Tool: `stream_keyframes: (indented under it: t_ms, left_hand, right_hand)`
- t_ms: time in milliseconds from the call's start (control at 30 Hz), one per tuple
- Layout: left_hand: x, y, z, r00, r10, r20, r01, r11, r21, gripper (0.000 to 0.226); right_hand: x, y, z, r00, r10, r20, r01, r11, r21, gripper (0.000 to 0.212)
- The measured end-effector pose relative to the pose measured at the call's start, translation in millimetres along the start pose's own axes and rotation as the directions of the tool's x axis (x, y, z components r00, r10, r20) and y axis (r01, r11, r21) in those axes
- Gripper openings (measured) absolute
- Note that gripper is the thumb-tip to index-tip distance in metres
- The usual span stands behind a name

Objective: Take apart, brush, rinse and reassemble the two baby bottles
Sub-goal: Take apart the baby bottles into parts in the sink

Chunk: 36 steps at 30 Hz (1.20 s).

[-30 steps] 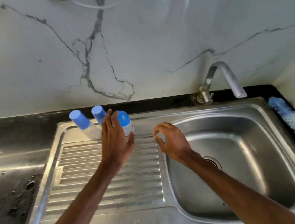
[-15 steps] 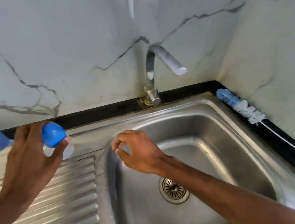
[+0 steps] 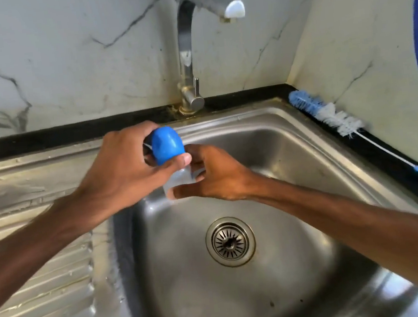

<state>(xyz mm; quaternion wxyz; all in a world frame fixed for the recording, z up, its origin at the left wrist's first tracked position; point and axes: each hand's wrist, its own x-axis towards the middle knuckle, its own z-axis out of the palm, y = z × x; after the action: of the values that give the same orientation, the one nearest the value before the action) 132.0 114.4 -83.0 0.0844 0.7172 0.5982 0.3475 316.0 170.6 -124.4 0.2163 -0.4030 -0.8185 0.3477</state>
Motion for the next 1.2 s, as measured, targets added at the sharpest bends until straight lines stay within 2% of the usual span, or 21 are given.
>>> stream_keyframes:
  t_ms: [100, 233, 300, 367, 467, 567, 700, 800, 900, 1000, 1100, 1200]
  left_hand:
    - [1.1, 8.4, 19.4, 0.997, -0.001, 0.073, 0.005, 0.999, -0.052, 0.045]
    - [6.6, 27.5, 42.4, 0.979, -0.054, 0.196, 0.085, 0.984, -0.153, 0.044]
    - [10.0, 35.4, 55.0, 0.959, -0.051, 0.28, 0.135, 0.948, -0.289, 0.045]
    - [10.9, 39.4, 70.7, 0.952, -0.06, 0.299, 0.175, 0.91, -0.375, 0.04]
    - [6.9, 45.7, 87.2, 0.957, -0.109, 0.269, 0.22, 0.878, -0.425, 0.038]
    - [1.2, 50.8, 91.5, 0.965, -0.155, 0.212, 0.234, 0.872, -0.431, 0.039]
    - [-14.6, 58.7, 90.6, 0.974, -0.206, 0.093, 0.226, 0.913, -0.339, 0.038]
    - [-29.2, 62.9, 96.1, 0.966, -0.254, -0.044, 0.234, 0.936, -0.262, 0.034]
    - [-31.9, 62.8, 100.9, 0.917, -0.323, -0.233, 0.284, 0.94, -0.187, 0.032]
    - [-29.1, 62.2, 97.2, 0.847, -0.406, -0.343, 0.337, 0.909, -0.244, 0.041]
    - [-26.7, 61.1, 93.2, 0.793, -0.484, -0.371, 0.405, 0.872, -0.274, 0.056]
    - [-24.7, 55.7, 89.6, 0.827, -0.516, -0.223, 0.444, 0.843, -0.305, 0.065]
  right_hand:
    - [-17.2, 10.1, -1.9, 0.998, 0.055, -0.009, -0.055, 0.998, 0.029, 0.053]
    - [-37.7, 19.4, -18.4, 0.983, 0.184, -0.022, -0.184, 0.983, 0.015, 0.043]
    - [-47.2, 29.2, -27.1, 0.976, 0.218, -0.006, -0.215, 0.967, 0.139, 0.043]
    - [-55.3, 38.6, -30.2, 0.975, 0.223, 0.006, -0.218, 0.946, 0.24, 0.038]
    - [-57.6, 48.4, -30.1, 0.98, 0.197, 0.009, -0.195, 0.959, 0.206, 0.029]
    - [-54.4, 48.0, -31.4, 0.981, 0.194, -0.008, -0.191, 0.971, 0.141, 0.032]
    - [-51.8, 45.1, -24.8, 0.979, 0.205, -0.024, -0.204, 0.978, 0.046, 0.036]
    - [-54.2, 43.1, -15.8, 0.983, 0.159, -0.088, -0.164, 0.985, -0.052, 0.025]
    - [-54.6, 36.6, -7.8, 0.98, 0.108, -0.168, -0.126, 0.988, -0.095, 0.041]
    - [-54.2, 28.5, -3.9, 0.964, 0.086, -0.253, -0.123, 0.983, -0.136, 0.042]
    - [-53.9, 24.6, -4.0, 0.957, 0.054, -0.287, -0.106, 0.98, -0.169, 0.039]
    - [-55.3, 23.8, -7.8, 0.975, 0.068, -0.211, -0.091, 0.991, -0.102, 0.041]
